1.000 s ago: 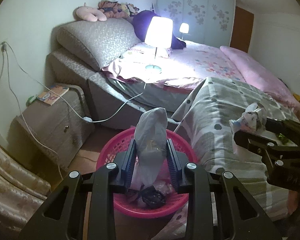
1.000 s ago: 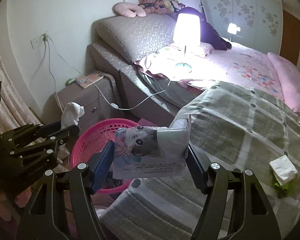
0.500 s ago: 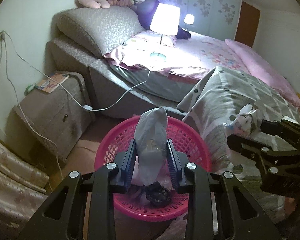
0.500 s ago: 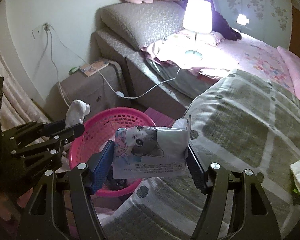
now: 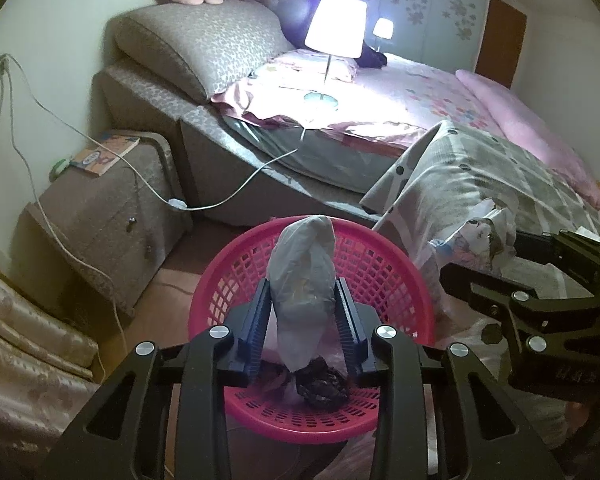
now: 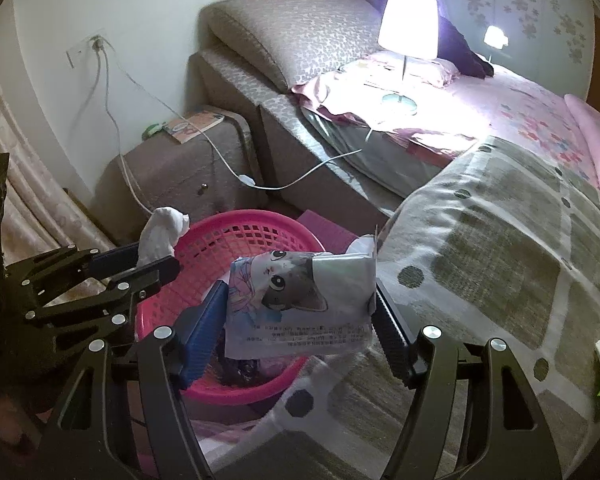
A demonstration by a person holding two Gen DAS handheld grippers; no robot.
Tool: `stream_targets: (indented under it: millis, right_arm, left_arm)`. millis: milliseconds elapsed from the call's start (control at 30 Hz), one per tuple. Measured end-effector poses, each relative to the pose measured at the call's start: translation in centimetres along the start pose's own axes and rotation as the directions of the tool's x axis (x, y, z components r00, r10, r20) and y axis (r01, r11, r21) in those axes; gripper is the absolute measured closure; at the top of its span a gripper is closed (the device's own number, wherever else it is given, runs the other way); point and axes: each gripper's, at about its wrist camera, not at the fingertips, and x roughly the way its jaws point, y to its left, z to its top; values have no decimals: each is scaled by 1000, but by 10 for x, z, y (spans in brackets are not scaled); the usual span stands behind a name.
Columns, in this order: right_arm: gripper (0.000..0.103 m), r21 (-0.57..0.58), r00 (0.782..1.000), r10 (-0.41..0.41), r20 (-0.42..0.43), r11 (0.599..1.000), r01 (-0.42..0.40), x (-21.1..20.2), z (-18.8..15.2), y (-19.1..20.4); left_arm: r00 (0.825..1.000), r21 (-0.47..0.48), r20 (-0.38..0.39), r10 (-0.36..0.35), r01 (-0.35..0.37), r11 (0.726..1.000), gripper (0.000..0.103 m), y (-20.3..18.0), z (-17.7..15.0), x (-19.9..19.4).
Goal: Collect trash
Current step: 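Open the left tool to drop the tissue while the right tool releases the cat-print bag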
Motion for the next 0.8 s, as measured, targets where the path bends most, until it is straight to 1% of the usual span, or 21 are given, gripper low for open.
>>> stream_targets:
  millis: [67, 133, 200, 233, 300, 400, 667, 800]
  right_arm:
    - [35, -3, 1000, 2, 5, 1000, -2, 0, 1, 3]
    - [35, -2, 1000, 5, 9, 1000, -5, -1, 2, 3]
    - [33, 6, 1000, 10, 15, 1000, -10, -3, 2, 3]
    - [29, 11, 1000, 11, 19, 1000, -11, -4, 3, 1]
    - [28, 21, 1000, 13, 28, 1000, -14, -7, 3, 0]
    - [26, 32, 999, 12, 36, 999, -14, -11, 4, -4]
    - [25, 56, 998, -13, 57, 998, 10, -22, -3, -13]
    - [25, 80, 998, -33, 61, 996, 28, -27, -10, -21]
  left_arm:
    - [1000, -6, -2, -1, 1, 1000, 69, 1, 0, 0]
    - [1000, -16, -7, -5, 5, 1000, 65, 4, 0, 1]
    - [1000, -29, -6, -5, 5, 1000, 54, 6, 1, 0]
    - [1000, -34, -3, -3, 2, 999, 52, 7, 1, -1]
    - [1000, -40, 4, 3, -2, 999, 46, 8, 1, -2]
    - [1000, -44, 7, 5, -5, 999, 40, 8, 2, -2]
    - [999, -49, 32, -4, 5, 999, 32, 7, 2, -9]
    - [998, -31, 56, -7, 9, 999, 30, -1, 2, -14]
